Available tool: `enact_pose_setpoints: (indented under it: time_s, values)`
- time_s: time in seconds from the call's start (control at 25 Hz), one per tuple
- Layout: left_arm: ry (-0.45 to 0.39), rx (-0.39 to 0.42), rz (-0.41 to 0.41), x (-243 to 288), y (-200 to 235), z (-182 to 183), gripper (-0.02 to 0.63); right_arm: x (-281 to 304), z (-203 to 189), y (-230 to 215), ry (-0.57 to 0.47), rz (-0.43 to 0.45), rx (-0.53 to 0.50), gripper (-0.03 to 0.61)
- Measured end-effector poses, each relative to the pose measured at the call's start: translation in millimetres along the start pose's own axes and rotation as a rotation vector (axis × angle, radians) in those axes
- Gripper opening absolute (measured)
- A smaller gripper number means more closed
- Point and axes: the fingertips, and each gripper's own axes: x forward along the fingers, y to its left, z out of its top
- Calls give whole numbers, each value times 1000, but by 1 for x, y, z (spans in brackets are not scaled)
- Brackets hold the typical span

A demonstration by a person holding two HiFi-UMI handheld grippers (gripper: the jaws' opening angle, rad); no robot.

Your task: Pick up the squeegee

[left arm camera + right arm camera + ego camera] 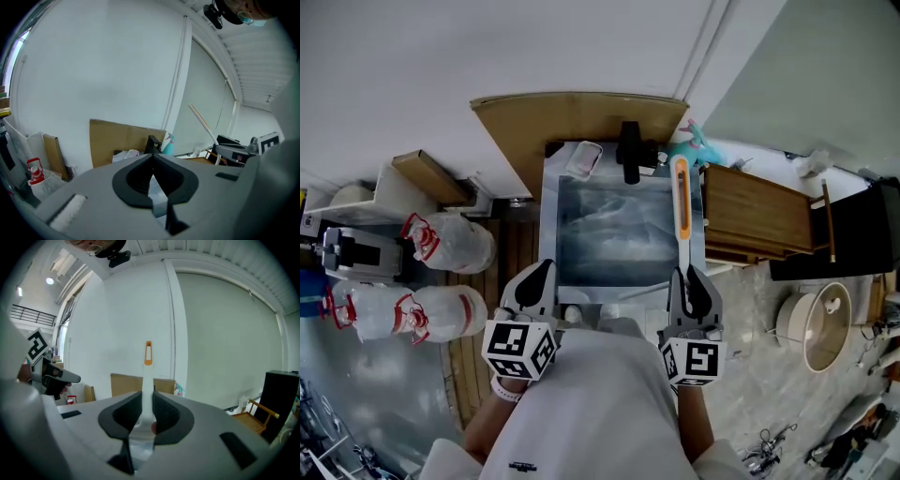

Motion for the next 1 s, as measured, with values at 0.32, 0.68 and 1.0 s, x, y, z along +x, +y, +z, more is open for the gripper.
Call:
enact_pose_setpoints:
  time_s: [0.32,0.68,1.0]
  values:
    - [14,12,-10,2,1,-1,5,-1,-2,-1,-3,-32,26,63]
    - [26,27,-28,2,0,1,5,0,-1,3,-7,-40,48,63]
    - [42,24,-35,4,-4,-5,5,3,-2,3,6,-47,2,63]
